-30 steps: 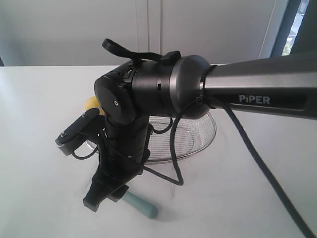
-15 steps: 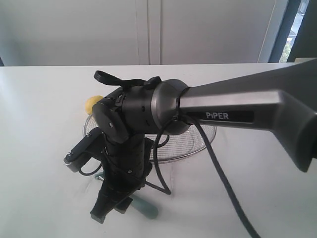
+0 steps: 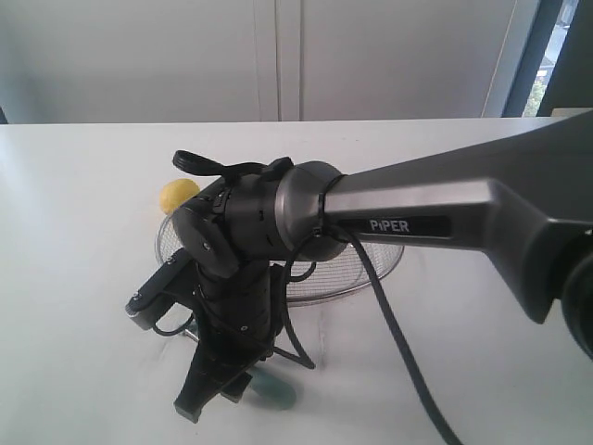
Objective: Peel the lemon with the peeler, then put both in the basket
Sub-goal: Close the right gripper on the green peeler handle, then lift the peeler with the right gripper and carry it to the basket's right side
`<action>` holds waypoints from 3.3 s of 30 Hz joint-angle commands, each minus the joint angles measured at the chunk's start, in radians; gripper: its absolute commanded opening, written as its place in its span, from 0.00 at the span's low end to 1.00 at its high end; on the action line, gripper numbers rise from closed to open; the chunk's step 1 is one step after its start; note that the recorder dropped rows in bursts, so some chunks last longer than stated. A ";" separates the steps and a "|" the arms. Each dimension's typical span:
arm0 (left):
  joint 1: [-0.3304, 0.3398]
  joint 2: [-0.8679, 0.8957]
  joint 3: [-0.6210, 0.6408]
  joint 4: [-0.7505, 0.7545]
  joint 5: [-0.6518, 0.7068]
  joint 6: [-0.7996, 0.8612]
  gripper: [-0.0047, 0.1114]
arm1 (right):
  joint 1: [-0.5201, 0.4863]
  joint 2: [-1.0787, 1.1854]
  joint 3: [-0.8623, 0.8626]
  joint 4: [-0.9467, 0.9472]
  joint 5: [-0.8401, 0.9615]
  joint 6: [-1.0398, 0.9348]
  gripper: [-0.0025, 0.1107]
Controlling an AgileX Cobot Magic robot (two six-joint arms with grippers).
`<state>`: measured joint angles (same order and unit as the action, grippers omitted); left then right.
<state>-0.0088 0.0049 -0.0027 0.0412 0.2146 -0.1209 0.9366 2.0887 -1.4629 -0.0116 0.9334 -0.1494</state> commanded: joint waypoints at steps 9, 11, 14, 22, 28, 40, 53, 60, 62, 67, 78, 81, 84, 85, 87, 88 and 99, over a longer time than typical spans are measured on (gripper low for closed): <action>-0.007 -0.005 0.003 -0.006 -0.004 -0.006 0.04 | -0.001 0.009 -0.002 -0.012 -0.011 0.004 0.44; -0.007 -0.005 0.003 -0.006 -0.004 -0.006 0.04 | -0.001 0.009 -0.002 -0.012 -0.013 0.004 0.44; -0.007 -0.005 0.003 -0.006 -0.004 -0.006 0.04 | -0.001 0.009 -0.002 -0.012 -0.016 0.004 0.44; -0.007 -0.005 0.003 -0.006 -0.004 -0.006 0.04 | -0.001 0.009 -0.002 -0.012 -0.012 0.004 0.44; -0.007 -0.005 0.003 -0.006 -0.004 -0.006 0.04 | -0.001 0.009 -0.002 -0.012 -0.001 0.016 0.44; -0.007 -0.005 0.003 -0.006 -0.004 -0.006 0.04 | -0.001 0.029 -0.002 -0.012 0.031 0.023 0.44; -0.007 -0.005 0.003 -0.006 -0.004 -0.006 0.04 | -0.001 0.047 -0.002 -0.012 0.033 0.023 0.30; -0.007 -0.005 0.003 -0.006 -0.004 -0.006 0.04 | -0.001 0.047 -0.002 -0.012 0.030 0.047 0.08; -0.007 -0.005 0.003 -0.006 -0.004 -0.006 0.04 | -0.001 0.047 -0.002 -0.012 0.030 0.047 0.03; -0.007 -0.005 0.003 -0.006 -0.004 -0.006 0.04 | -0.001 0.028 -0.002 -0.016 0.036 0.047 0.02; -0.007 -0.005 0.003 -0.006 -0.004 -0.006 0.04 | -0.001 -0.165 -0.002 0.020 0.035 0.015 0.02; -0.007 -0.005 0.003 -0.006 -0.004 -0.006 0.04 | -0.001 -0.232 -0.002 0.019 0.023 0.005 0.02; -0.007 -0.005 0.003 -0.006 -0.004 -0.006 0.04 | -0.001 -0.293 -0.002 0.019 0.024 -0.012 0.02; -0.007 -0.005 0.003 -0.006 -0.004 -0.006 0.04 | -0.001 -0.314 -0.002 0.019 0.026 -0.017 0.02; -0.007 -0.005 0.003 -0.006 -0.004 -0.006 0.04 | -0.011 -0.354 -0.002 0.022 0.039 -0.037 0.02; -0.007 -0.005 0.003 -0.006 -0.004 -0.006 0.04 | -0.020 -0.368 -0.002 0.022 0.044 -0.037 0.02; -0.007 -0.005 0.003 -0.006 -0.004 -0.006 0.04 | -0.205 -0.552 0.088 0.019 0.093 -0.041 0.02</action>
<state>-0.0088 0.0049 -0.0027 0.0412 0.2146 -0.1209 0.7769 1.5872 -1.4101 0.0142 1.0113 -0.1833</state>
